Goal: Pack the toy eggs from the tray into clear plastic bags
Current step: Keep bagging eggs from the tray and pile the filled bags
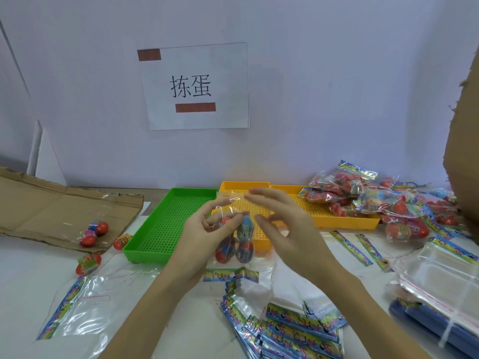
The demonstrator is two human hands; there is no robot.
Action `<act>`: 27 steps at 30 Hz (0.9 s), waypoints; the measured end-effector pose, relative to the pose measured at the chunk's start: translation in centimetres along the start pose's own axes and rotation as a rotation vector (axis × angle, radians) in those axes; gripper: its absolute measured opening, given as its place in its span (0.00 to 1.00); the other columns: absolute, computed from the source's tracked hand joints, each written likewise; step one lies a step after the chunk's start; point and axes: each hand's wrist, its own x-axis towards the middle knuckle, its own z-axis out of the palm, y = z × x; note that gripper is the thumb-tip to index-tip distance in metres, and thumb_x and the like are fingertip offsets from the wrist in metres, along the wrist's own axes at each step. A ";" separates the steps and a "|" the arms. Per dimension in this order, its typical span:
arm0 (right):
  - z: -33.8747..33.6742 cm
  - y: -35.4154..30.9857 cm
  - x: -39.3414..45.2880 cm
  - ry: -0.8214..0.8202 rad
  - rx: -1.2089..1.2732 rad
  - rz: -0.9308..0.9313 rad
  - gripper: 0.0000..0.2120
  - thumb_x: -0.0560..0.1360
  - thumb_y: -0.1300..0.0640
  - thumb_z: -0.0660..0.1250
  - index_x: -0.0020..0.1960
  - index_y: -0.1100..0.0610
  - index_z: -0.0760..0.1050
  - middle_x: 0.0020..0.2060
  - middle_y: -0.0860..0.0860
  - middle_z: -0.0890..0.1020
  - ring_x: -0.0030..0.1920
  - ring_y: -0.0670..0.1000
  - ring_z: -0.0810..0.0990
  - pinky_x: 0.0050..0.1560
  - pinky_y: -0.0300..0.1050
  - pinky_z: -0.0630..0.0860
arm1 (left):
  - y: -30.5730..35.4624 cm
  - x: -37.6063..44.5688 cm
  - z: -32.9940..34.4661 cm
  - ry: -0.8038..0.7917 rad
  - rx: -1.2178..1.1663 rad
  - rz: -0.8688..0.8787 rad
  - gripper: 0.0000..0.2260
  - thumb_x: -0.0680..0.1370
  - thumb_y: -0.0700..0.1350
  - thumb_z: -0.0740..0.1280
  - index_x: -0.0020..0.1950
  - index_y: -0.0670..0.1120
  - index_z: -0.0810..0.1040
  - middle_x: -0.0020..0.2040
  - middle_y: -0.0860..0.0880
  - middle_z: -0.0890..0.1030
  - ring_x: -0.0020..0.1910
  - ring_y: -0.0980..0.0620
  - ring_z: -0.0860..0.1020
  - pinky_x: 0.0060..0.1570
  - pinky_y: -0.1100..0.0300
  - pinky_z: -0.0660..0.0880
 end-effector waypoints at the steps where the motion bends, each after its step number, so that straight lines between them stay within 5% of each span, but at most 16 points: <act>1: -0.2 0.0 0.1 0.087 0.029 0.027 0.15 0.82 0.62 0.68 0.67 0.53 0.80 0.64 0.45 0.79 0.63 0.43 0.78 0.55 0.36 0.78 | 0.1 0.0 0.1 0.021 -0.031 -0.010 0.23 0.73 0.47 0.77 0.67 0.48 0.79 0.57 0.44 0.88 0.58 0.43 0.86 0.53 0.53 0.84; 4: -0.3 0.0 0.2 0.183 0.112 0.264 0.15 0.80 0.51 0.70 0.65 0.50 0.79 0.56 0.44 0.83 0.55 0.42 0.83 0.52 0.41 0.82 | 0.4 0.1 0.1 0.048 -0.117 -0.025 0.26 0.72 0.48 0.78 0.68 0.45 0.78 0.59 0.44 0.87 0.57 0.43 0.86 0.51 0.51 0.85; 7: 0.4 -0.1 -0.2 -0.176 0.242 0.530 0.20 0.77 0.39 0.70 0.62 0.50 0.81 0.49 0.44 0.87 0.50 0.43 0.86 0.53 0.42 0.83 | 0.7 -0.1 0.2 0.070 -0.134 -0.007 0.26 0.71 0.47 0.77 0.68 0.43 0.79 0.58 0.42 0.87 0.51 0.46 0.87 0.46 0.55 0.85; 9: 1.1 -0.2 -0.6 -0.280 0.286 0.531 0.14 0.79 0.43 0.70 0.57 0.51 0.85 0.46 0.46 0.88 0.49 0.45 0.87 0.57 0.46 0.83 | 0.7 0.0 0.4 0.071 -0.114 -0.005 0.27 0.71 0.50 0.77 0.68 0.43 0.79 0.58 0.42 0.87 0.53 0.42 0.87 0.48 0.51 0.86; 12: 1.4 -0.2 -0.7 -0.172 0.387 0.536 0.11 0.82 0.49 0.68 0.55 0.53 0.86 0.47 0.48 0.89 0.52 0.49 0.87 0.61 0.51 0.81 | 1.0 0.0 0.3 -0.015 -0.247 -0.058 0.29 0.75 0.56 0.70 0.71 0.41 0.77 0.65 0.44 0.84 0.63 0.39 0.83 0.61 0.43 0.82; 17: 0.7 -0.4 -0.4 -0.126 0.502 0.568 0.12 0.84 0.51 0.65 0.58 0.56 0.85 0.50 0.49 0.89 0.54 0.47 0.86 0.62 0.45 0.80 | 1.3 0.1 0.1 -0.132 -0.212 -0.082 0.21 0.80 0.47 0.65 0.70 0.39 0.78 0.61 0.41 0.86 0.56 0.49 0.85 0.53 0.61 0.81; 20: 0.9 -0.4 -0.5 -0.152 0.533 0.573 0.12 0.84 0.52 0.65 0.59 0.57 0.84 0.50 0.51 0.89 0.54 0.49 0.87 0.61 0.45 0.80 | 0.7 0.2 0.4 -0.100 -0.125 -0.063 0.16 0.80 0.45 0.67 0.66 0.43 0.81 0.58 0.41 0.87 0.54 0.48 0.86 0.52 0.61 0.82; 24: 0.6 -0.4 -0.3 -0.225 0.402 0.584 0.14 0.83 0.45 0.65 0.56 0.51 0.85 0.46 0.48 0.89 0.49 0.47 0.87 0.50 0.44 0.83 | 0.6 -0.1 0.5 -0.099 -0.136 -0.088 0.15 0.79 0.44 0.69 0.66 0.49 0.84 0.60 0.42 0.86 0.50 0.47 0.87 0.48 0.57 0.83; 27: -0.2 -0.2 -0.1 -0.212 0.140 0.550 0.24 0.78 0.31 0.61 0.50 0.49 0.85 0.41 0.45 0.88 0.44 0.46 0.86 0.46 0.48 0.83 | 0.7 -0.3 0.6 -0.111 -0.131 -0.139 0.18 0.81 0.44 0.68 0.70 0.48 0.80 0.63 0.40 0.85 0.61 0.37 0.84 0.60 0.49 0.82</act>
